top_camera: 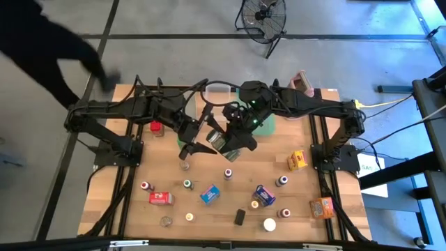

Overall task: Pick & Place Kitchen Items
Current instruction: Put the green seasoning bottle into the gray bin

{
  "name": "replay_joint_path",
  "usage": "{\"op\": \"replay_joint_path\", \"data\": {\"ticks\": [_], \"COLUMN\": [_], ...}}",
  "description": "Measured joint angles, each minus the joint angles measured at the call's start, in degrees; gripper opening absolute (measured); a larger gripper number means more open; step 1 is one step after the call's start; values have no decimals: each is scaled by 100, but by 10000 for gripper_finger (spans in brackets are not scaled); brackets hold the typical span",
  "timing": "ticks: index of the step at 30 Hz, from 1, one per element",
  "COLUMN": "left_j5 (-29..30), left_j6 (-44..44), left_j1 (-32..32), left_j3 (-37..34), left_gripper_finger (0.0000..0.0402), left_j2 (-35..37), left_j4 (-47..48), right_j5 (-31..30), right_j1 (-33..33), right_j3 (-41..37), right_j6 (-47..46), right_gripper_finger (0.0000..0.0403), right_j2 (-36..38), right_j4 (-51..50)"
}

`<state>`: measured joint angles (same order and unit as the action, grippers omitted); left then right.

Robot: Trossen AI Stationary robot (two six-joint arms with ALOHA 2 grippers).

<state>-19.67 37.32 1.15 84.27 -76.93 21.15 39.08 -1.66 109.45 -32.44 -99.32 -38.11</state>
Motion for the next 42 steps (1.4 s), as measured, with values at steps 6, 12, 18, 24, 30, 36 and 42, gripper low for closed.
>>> {"op": "replay_joint_path", "data": {"ticks": [6,12,18,24,30,36,42], "left_j5": [-90,-128,-148,-168,-113,55,92], "left_j6": [7,9,9,17,101,140,69], "left_j1": [-2,-4,-15,-92,-94,-90,-87], "left_j3": [-2,2,2,9,11,9,-4], "left_gripper_finger": [266,233,211,209,202,202,202], "left_j2": [-2,2,4,11,13,15,10], "left_j4": [-2,135,208,266,288,310,372], "right_j5": [10,18,121,213,235,235,100], "right_j1": [-49,-51,-101,-178,-235,-241,-254], "right_j3": [0,0,-2,-7,-7,-7,-3], "right_j6": [-18,-31,-7,74,187,338,474], "right_gripper_finger": [197,197,197,197,197,197,234], "right_j2": [-21,-21,-21,-23,-23,-23,-17], "right_j4": [-18,-25,13,59,59,41,185]}}
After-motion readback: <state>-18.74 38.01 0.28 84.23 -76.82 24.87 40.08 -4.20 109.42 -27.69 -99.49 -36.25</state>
